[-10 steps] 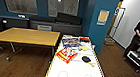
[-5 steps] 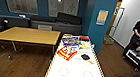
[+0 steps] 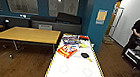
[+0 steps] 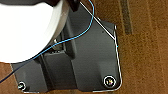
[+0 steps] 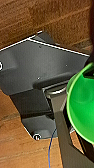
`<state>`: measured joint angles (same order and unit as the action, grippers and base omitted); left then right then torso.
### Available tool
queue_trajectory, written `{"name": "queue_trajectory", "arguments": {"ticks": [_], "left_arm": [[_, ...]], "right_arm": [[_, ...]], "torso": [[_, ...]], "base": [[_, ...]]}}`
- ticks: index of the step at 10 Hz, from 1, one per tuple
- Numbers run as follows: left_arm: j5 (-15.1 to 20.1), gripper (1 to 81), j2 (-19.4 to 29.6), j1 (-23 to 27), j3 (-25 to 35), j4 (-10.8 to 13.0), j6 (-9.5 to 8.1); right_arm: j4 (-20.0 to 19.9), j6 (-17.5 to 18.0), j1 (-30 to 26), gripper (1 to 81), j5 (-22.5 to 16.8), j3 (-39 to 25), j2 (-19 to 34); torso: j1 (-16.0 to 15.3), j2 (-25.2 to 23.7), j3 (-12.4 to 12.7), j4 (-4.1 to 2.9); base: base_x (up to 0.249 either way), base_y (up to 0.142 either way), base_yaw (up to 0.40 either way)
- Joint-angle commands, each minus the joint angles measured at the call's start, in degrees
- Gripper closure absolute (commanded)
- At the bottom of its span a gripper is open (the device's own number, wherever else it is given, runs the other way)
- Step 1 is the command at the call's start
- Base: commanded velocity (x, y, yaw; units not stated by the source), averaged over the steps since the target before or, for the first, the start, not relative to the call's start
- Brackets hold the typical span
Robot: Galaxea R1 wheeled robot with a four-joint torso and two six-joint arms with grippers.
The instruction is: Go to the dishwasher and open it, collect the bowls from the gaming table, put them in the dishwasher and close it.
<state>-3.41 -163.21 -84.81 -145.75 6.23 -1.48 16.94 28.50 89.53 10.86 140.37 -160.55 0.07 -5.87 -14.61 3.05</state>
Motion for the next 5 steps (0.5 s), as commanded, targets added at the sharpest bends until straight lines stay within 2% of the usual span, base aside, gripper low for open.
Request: {"name": "queue_trajectory", "arguments": {"ticks": [1, 5], "left_arm": [[3.1, 81.1, -1.5, 1.4, -2.6, 0.5, 0.33], [3.2, 81.1, -1.9, 1.3, -2.6, 0.6, 0.33]], "right_arm": [[0.9, -0.2, -1.6, 81.1, -2.7, 0.5, 0.8], [1.0, -0.3, -1.8, 81.1, -3.0, 2.1, -0.9]], "torso": [[-0.1, 0.0, 0.0, 0.00], [-0.1, 0.0, 0.0, 0.00]], "base": [[-0.107, 0.000, 0.000], [-0.107, 0.000, 0.000]]}}
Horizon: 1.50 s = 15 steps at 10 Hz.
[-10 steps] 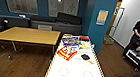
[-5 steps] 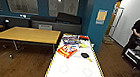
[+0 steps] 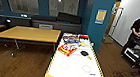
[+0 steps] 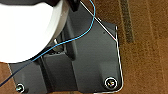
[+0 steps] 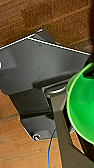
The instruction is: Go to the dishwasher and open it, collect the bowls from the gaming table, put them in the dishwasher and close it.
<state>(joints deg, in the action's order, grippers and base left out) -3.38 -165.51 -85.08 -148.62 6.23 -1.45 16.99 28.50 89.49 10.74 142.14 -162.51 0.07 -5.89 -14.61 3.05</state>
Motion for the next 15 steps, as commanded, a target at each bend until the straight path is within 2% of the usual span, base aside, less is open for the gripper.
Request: {"name": "queue_trajectory", "arguments": {"ticks": [1, 15], "left_arm": [[3.2, 81.1, 0.3, 1.4, 0.3, 0.6, 0.31], [3.6, 81.1, -1.0, 1.2, -0.5, 0.7, 0.31]], "right_arm": [[0.9, -0.3, -1.8, 81.1, -2.9, 0.3, 0.9], [1.1, -0.3, -2.0, 81.1, -2.7, 2.5, -0.5]], "torso": [[-0.1, 0.0, 0.0, 0.00], [-0.1, 0.0, 0.0, 0.00]], "base": [[-0.107, 0.000, 0.000], [-0.114, 0.000, 0.000]]}}
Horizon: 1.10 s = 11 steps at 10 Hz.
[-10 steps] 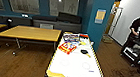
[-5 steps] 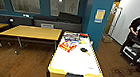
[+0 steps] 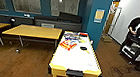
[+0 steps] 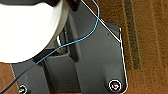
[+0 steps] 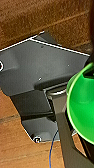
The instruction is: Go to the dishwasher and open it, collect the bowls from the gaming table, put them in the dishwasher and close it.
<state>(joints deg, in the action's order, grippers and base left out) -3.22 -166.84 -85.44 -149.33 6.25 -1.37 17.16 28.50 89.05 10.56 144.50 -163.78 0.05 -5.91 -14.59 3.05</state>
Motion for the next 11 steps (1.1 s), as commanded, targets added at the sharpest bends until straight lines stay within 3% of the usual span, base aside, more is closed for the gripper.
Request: {"name": "queue_trajectory", "arguments": {"ticks": [1, 8, 9, 11], "left_arm": [[3.4, 81.1, 0.4, 1.5, 0.0, 0.7, 0.22], [3.0, 81.1, 0.2, 1.5, 0.0, 0.6, 0.31], [3.0, 81.1, 0.1, 1.6, 0.0, 0.6, 0.31], [3.0, 81.1, 0.3, 1.6, 0.0, 0.5, 0.23]], "right_arm": [[1.1, -0.3, -1.6, 81.1, -2.6, 0.3, 0.5], [2.2, -0.3, -1.5, 81.1, -2.6, 0.4, -0.1], [2.4, -0.3, -1.5, 81.1, -2.6, 0.4, -0.2], [2.6, -0.3, -1.5, 81.1, -2.7, 0.4, -0.2]], "torso": [[-0.1, 0.0, 0.0, 0.00], [-0.1, 0.0, 0.0, 0.00], [-0.1, 0.0, 2.8, 0.00], [-0.1, 0.0, 4.9, 0.00]], "base": [[-0.121, 0.000, 0.000], [-0.032, 0.000, 0.000], [0.000, 0.000, 0.000], [0.000, 0.000, 0.000]]}}
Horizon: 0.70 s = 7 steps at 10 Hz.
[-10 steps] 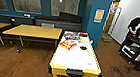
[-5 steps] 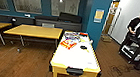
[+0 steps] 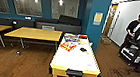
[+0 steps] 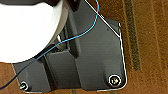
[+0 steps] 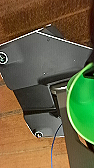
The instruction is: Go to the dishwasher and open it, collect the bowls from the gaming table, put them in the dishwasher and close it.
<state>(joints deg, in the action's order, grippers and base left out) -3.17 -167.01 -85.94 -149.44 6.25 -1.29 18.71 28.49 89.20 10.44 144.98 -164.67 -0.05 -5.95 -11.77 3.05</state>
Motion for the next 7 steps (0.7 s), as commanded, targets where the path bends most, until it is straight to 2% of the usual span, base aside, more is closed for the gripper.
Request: {"name": "queue_trajectory", "arguments": {"ticks": [1, 2, 4, 7], "left_arm": [[2.9, 81.1, 0.4, 2.0, 0.1, 0.5, 0.23], [2.9, 81.1, 0.4, 2.1, 0.1, 0.5, 0.15], [2.9, 81.1, 0.5, 2.0, 0.1, 0.5, 0.15], [2.8, 81.1, 0.4, 2.0, 0.1, 0.4, 0.15]], "right_arm": [[1.1, -0.4, -1.7, 81.1, -2.7, -0.1, 0.7], [1.1, -0.4, -1.6, 81.1, -2.7, -0.1, 0.7], [1.1, -0.4, -1.7, 81.1, -2.7, -0.1, 0.6], [1.8, -0.4, -1.8, 81.1, -2.7, -0.1, 0.5]], "torso": [[0.0, 0.0, 3.3, 0.00], [0.0, 0.0, 1.2, 0.00], [0.1, 0.0, 2.3, 0.00], [0.1, 0.0, 2.2, 0.00]], "base": [[0.000, 0.000, 0.000], [0.000, 0.000, 0.000], [0.000, 0.000, 0.000], [0.000, 0.000, 0.000]]}}
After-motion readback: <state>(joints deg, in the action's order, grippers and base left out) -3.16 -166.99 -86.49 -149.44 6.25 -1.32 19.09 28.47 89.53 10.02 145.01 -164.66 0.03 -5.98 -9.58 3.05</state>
